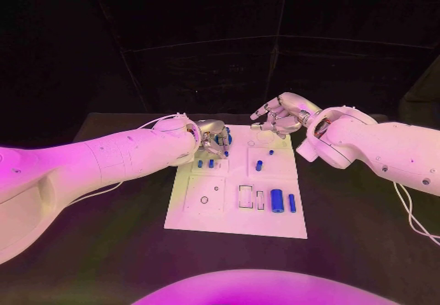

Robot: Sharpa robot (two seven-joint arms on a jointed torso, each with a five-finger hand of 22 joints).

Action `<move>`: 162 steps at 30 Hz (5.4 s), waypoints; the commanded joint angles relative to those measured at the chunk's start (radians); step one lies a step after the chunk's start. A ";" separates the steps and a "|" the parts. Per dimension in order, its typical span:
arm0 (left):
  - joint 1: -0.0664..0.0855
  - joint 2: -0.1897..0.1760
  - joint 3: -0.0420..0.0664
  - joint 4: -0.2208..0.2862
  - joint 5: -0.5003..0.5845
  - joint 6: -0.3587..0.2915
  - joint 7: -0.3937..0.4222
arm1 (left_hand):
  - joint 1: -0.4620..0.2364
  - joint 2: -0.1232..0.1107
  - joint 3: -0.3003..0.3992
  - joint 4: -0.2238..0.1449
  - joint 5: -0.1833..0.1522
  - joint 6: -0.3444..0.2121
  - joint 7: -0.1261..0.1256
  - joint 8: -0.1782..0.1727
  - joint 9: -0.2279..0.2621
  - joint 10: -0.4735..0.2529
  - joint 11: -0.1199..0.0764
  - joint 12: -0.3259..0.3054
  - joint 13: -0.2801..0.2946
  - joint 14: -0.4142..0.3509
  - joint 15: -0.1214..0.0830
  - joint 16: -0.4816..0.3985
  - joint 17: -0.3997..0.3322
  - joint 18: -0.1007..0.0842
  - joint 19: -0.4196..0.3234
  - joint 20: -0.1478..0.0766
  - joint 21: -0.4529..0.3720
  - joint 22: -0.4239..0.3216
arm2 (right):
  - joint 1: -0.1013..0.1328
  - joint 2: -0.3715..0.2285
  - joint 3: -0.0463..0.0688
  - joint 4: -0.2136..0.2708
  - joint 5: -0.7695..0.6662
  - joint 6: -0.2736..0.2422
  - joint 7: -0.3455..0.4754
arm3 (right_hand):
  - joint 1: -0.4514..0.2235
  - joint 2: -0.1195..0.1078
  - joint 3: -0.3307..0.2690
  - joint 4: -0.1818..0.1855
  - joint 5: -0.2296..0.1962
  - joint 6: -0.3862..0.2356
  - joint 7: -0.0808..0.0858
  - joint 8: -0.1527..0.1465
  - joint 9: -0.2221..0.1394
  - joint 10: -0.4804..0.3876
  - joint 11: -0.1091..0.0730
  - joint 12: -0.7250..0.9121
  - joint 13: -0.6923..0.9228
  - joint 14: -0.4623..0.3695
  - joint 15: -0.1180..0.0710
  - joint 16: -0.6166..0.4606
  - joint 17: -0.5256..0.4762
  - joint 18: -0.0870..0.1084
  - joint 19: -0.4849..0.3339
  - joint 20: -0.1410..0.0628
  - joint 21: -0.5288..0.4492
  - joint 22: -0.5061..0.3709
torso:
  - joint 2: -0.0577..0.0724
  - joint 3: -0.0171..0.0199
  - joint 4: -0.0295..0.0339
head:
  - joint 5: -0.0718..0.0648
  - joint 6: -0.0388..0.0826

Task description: Assemble the parts on the task board

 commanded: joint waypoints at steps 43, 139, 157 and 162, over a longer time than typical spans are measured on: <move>0.001 0.011 0.001 -0.003 -0.012 -0.022 0.006 | 0.011 0.064 0.116 -0.017 -0.003 0.102 -0.017 -0.044 -0.036 0.152 -0.026 -0.075 -0.067 0.029 -0.030 0.006 -0.017 -0.030 0.029 -0.023 0.042 0.046 | 0.002 0.004 0.001 0.003 0.003 -0.008 0.007 | 0.008 0.001 -0.002 0.008 0.002 -0.007 -0.001 0.006 0.001 -0.008 0.001 0.003 0.000 0.006 0.001 -0.002 0.003 0.011 -0.006 0.002 -0.005 0.000 | -0.002 -0.0002 0.0016 | -0.008 -0.003; -0.006 -0.126 0.061 0.075 0.076 0.078 -0.085 | -0.006 0.034 0.138 -0.021 -0.003 0.115 -0.010 -0.078 -0.052 0.174 -0.020 -0.121 -0.090 0.025 -0.026 -0.006 -0.046 -0.030 0.029 -0.020 0.042 0.052 | 0.002 -0.007 0.001 0.002 0.003 -0.008 0.010 | 0.008 0.000 -0.003 0.009 0.002 -0.007 -0.001 0.006 0.001 -0.009 0.000 0.003 -0.001 0.006 0.001 -0.005 0.001 0.011 -0.006 0.002 -0.006 -0.001 | -0.001 -0.0003 0.0015 | 0.020 0.000; -0.006 -0.136 0.061 0.081 0.077 0.063 -0.083 | -0.004 0.018 0.138 -0.030 -0.003 0.100 -0.002 -0.097 -0.060 0.169 -0.013 -0.137 -0.097 0.024 -0.021 -0.007 -0.051 -0.032 0.029 -0.017 0.046 0.058 | 0.002 -0.008 0.001 0.001 0.003 -0.010 0.009 | 0.008 0.000 -0.003 0.009 0.002 -0.007 -0.001 0.006 0.001 -0.009 0.000 0.003 -0.001 0.006 0.001 -0.005 0.001 0.011 -0.006 0.002 -0.006 -0.001 | -0.002 0.0006 0.0014 | 0.020 -0.002; -0.006 -0.133 0.061 0.079 0.077 0.065 -0.081 | -0.008 0.007 0.139 -0.032 -0.003 0.052 0.008 -0.134 -0.068 0.160 -0.004 -0.150 -0.102 0.023 -0.014 -0.008 -0.054 -0.033 0.028 -0.012 0.045 0.059 | 0.002 -0.008 0.001 0.001 0.003 -0.010 0.009 | 0.008 0.000 -0.003 0.009 0.002 -0.007 -0.001 0.006 0.001 -0.009 0.000 0.003 -0.001 0.006 0.001 -0.005 0.001 0.011 -0.006 0.002 -0.006 -0.001 | -0.001 0.0002 0.0010 | 0.020 -0.002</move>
